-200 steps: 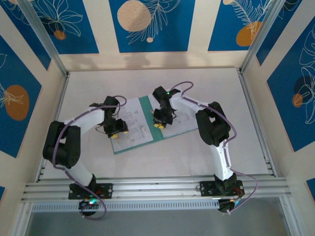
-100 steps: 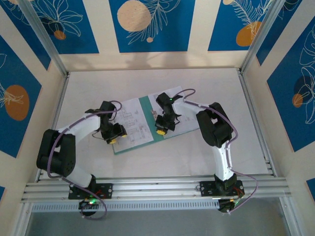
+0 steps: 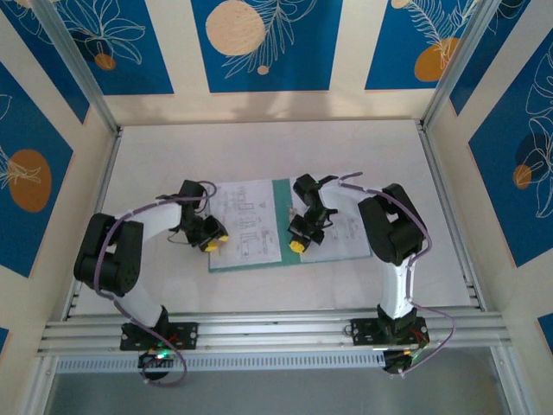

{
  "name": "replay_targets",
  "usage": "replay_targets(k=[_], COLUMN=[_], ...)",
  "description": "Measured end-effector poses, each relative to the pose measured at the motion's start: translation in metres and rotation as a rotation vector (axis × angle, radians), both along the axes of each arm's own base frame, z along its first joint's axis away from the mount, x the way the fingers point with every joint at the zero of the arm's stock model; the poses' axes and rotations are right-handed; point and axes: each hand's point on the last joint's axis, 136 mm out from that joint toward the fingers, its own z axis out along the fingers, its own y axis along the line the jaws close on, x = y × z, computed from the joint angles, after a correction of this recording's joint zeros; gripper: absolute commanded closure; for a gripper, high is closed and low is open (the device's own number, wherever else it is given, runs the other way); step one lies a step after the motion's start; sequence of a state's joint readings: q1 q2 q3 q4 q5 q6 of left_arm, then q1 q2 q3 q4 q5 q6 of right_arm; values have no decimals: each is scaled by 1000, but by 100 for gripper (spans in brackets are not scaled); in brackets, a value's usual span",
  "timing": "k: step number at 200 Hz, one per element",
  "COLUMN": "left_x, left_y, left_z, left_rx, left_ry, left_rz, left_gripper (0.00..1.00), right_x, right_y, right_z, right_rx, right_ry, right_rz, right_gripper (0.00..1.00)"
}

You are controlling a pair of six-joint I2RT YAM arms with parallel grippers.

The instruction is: Put the files into the folder

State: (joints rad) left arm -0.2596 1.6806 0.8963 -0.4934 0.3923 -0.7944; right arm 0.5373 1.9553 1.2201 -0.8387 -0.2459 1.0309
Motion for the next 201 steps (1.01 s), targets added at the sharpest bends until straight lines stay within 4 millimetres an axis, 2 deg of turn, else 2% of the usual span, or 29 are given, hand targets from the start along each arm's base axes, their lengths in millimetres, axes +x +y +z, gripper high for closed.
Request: replay_targets(k=[29, 60, 82, 118, 160, 201], left_x=[21, 23, 20, 10, -5, -12], left_y=[-16, -25, -21, -8, 1, -7], left_z=[3, 8, 16, 33, 23, 20], left_rx=[-42, -50, -21, 41, 90, 90], left_ry=[-41, -65, -79, -110, -61, -71], left_rz=[-8, -22, -24, -48, -104, -196], left_gripper=[62, 50, 46, 46, 46, 46], right_x=[-7, -7, -7, -7, -6, -6], right_y=[-9, -14, -17, -24, -32, -33], right_z=[0, 0, 0, 0, 0, 0], right_rx=[-12, -18, -25, -37, -43, -45], right_ry=[35, 48, 50, 57, 62, 60], right_rz=[-23, -38, -34, -32, -29, -25], right_gripper=[91, 92, 92, 93, 93, 93])
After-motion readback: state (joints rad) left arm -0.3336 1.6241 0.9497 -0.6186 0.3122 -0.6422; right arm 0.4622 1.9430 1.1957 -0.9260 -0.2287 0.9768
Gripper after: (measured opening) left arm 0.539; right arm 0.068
